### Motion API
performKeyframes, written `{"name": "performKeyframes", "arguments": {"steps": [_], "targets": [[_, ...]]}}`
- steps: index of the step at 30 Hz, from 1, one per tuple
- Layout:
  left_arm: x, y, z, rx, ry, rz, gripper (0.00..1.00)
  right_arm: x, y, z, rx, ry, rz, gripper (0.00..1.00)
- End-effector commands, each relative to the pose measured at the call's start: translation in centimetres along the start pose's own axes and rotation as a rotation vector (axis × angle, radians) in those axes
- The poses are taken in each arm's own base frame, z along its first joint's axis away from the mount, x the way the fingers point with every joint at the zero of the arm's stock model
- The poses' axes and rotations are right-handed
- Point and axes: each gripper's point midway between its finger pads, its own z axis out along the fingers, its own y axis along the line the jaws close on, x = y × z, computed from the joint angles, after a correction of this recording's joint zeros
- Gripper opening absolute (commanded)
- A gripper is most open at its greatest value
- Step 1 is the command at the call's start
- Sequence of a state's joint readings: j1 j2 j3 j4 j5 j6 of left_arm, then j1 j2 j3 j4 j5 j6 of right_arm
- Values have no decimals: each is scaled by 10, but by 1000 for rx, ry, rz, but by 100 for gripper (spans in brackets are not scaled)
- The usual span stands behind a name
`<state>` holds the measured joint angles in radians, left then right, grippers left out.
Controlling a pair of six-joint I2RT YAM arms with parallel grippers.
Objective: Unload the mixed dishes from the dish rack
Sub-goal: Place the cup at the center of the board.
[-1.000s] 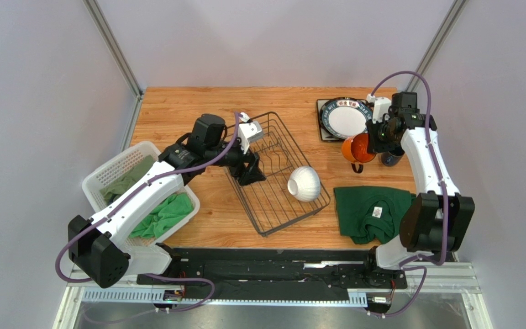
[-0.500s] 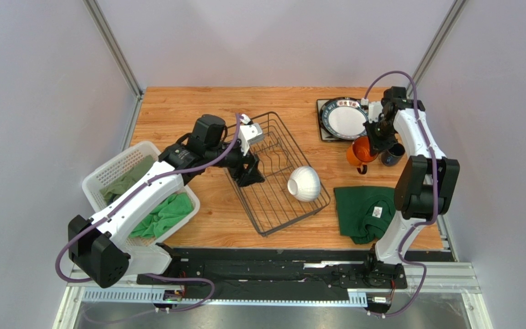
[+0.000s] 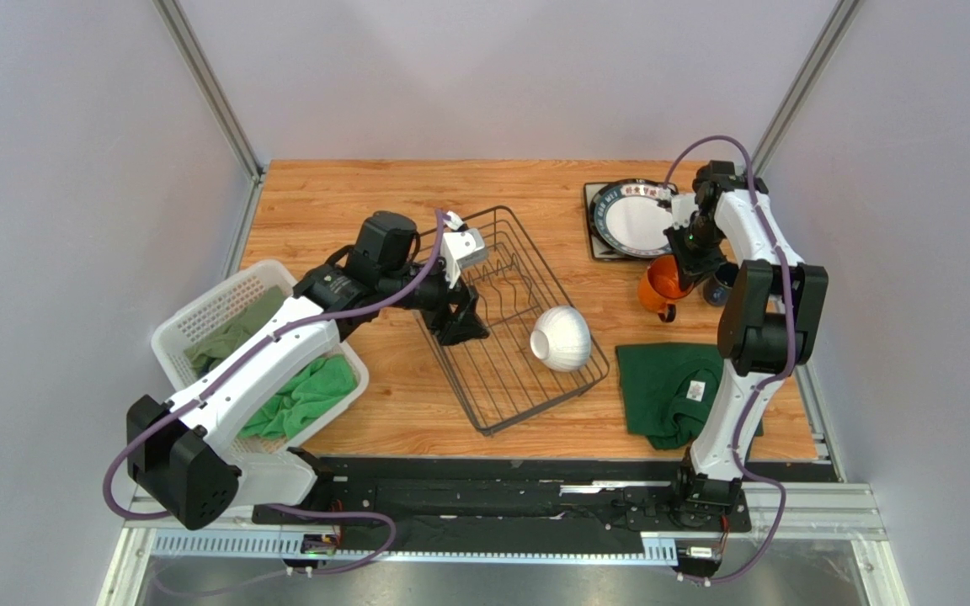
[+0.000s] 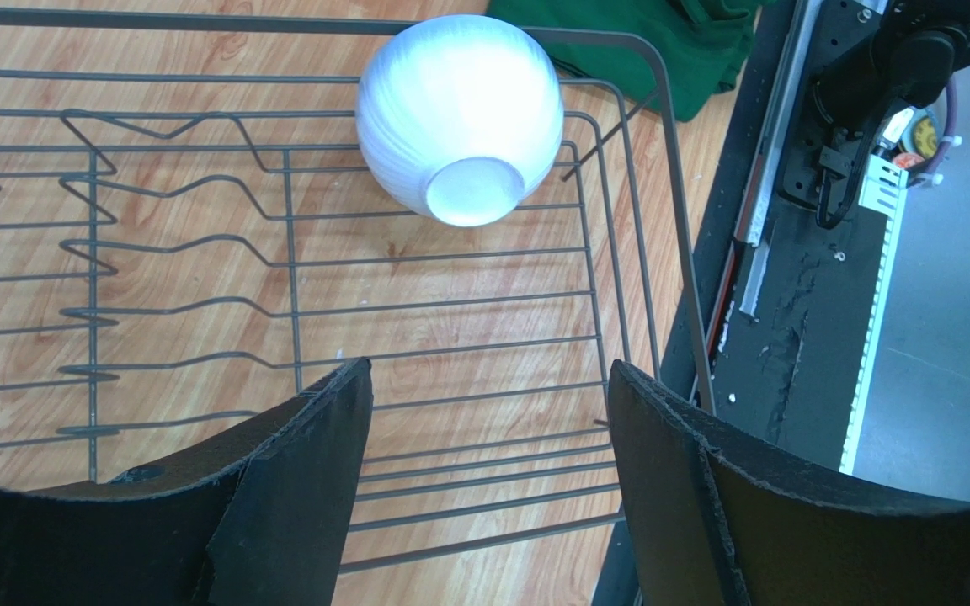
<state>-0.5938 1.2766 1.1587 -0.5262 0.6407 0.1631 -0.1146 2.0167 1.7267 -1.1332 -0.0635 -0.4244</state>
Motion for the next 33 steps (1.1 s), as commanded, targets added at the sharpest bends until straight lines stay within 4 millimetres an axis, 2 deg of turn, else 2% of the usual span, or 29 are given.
{"name": "performKeyframes", "arguments": {"steps": [1,19,33], "targets": [[-2,-1,3,32,-12,12,76,-13,-14,-11,36,-31,-20,0],[-2,-1,6,38,-18,7,76,-14,-36,4,34,5,-21,0],[1,-3,7,53,-12,2,76,-21,-42,9,24,-8,-5,0]]}}
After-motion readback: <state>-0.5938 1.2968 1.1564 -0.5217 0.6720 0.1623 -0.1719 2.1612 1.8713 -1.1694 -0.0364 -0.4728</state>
